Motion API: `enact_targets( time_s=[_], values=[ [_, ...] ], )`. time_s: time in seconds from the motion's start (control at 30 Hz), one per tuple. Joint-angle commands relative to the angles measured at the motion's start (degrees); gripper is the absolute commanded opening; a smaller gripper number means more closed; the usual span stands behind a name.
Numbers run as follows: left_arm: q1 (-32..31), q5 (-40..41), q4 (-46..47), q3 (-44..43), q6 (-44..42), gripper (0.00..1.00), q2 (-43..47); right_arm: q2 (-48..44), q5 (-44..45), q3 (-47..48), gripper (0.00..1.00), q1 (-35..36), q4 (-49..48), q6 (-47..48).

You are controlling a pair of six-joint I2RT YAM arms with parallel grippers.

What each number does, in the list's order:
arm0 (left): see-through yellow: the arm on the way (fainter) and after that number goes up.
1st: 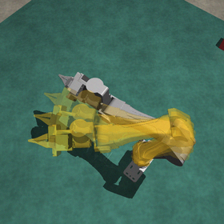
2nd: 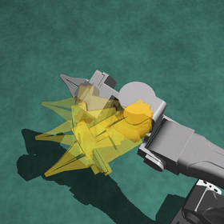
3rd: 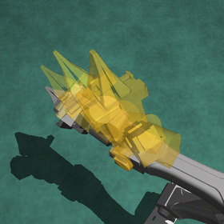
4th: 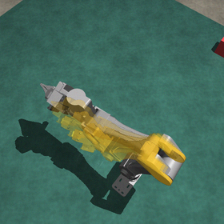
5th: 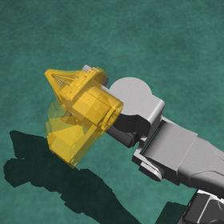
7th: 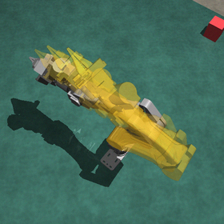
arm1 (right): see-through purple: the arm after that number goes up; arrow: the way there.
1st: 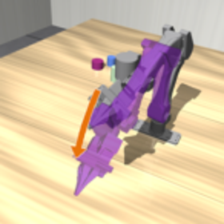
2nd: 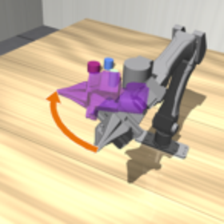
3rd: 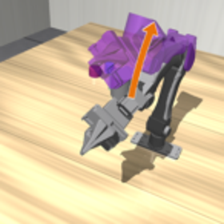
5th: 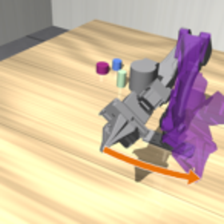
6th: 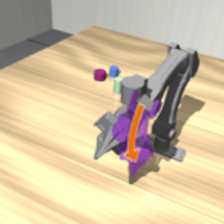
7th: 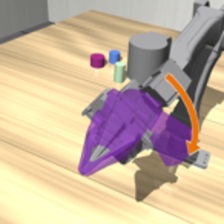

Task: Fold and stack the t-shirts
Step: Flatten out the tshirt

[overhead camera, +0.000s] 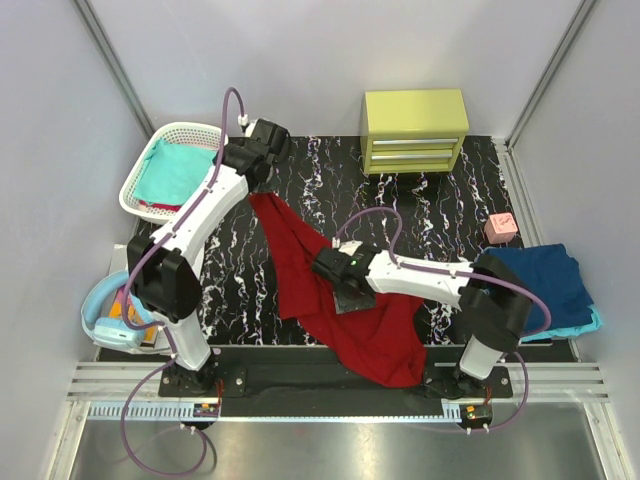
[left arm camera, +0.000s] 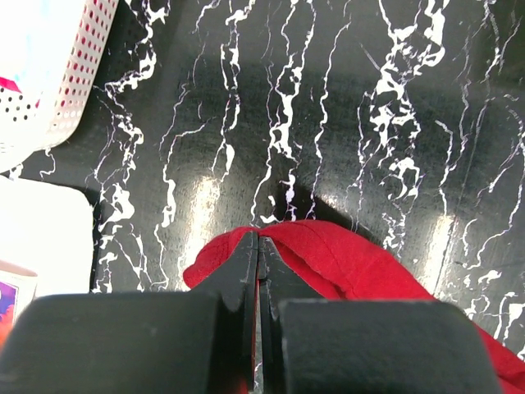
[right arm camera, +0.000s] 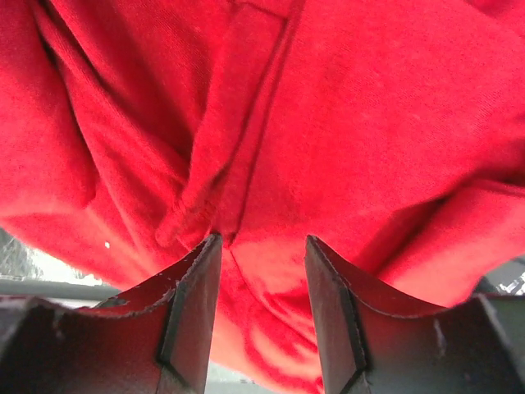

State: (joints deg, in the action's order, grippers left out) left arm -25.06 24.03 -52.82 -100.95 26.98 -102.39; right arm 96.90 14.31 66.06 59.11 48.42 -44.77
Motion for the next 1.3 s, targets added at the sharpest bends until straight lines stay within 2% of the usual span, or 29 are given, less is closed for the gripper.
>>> enact_targets(
  time_s=[0.0,0.27,0.4,0.43,0.53,0.6,0.8,0.93,0.97,1.0,1.17,1.27],
  values=[
    [0.3,-1.1,2.4,1.9,0.0,0.0,1.5,3.2,-1.6,1.7,0.53,0.3,-3.5,1.4],
    [0.4,-0.8,3.2,4.2,-0.3,0.0,3.0,5.2,-0.9,4.7,0.51,0.2,-3.7,2.9],
    [0.3,-1.1,3.2,4.5,-0.1,0.0,3.2,5.7,-1.1,4.2,0.32,0.2,-3.2,1.5],
    [0.3,-0.9,3.2,4.8,0.0,0.0,3.4,5.1,-1.2,3.9,0.31,0.2,-3.2,1.4],
    [0.3,-1.0,3.2,5.3,-0.1,0.0,3.7,4.2,-0.8,2.6,0.32,0.3,-3.0,0.7],
    [0.3,-1.1,3.3,5.5,0.1,0.0,3.8,4.3,-0.5,2.0,0.39,0.2,-2.7,0.2],
    [0.3,-1.2,3.3,6.1,0.1,0.0,4.0,4.8,-0.7,0.3,0.38,0.3,-0.9,-1.6],
    [0.3,-0.8,3.5,6.6,0.1,0.0,4.4,3.2,-0.5,-1.1,0.21,0.3,-0.8,-2.5],
    [0.3,-0.8,3.5,6.6,0.2,0.0,4.3,2.9,0.1,-1.3,0.07,0.2,-0.5,-2.7],
    [0.3,-0.9,3.6,6.8,0.3,0.0,4.4,2.6,0.4,-1.3,0.01,0.3,-0.3,-2.8],
    [0.3,-1.0,3.6,7.0,0.4,0.0,4.9,-1.6,5.2,0.4,0.0,0.3,2.6,-3.5],
    [0.3,-1.0,3.6,7.0,0.1,0.0,6.6,-6.2,10.7,5.6,0.0,0.2,6.3,-3.5]
  ],
)
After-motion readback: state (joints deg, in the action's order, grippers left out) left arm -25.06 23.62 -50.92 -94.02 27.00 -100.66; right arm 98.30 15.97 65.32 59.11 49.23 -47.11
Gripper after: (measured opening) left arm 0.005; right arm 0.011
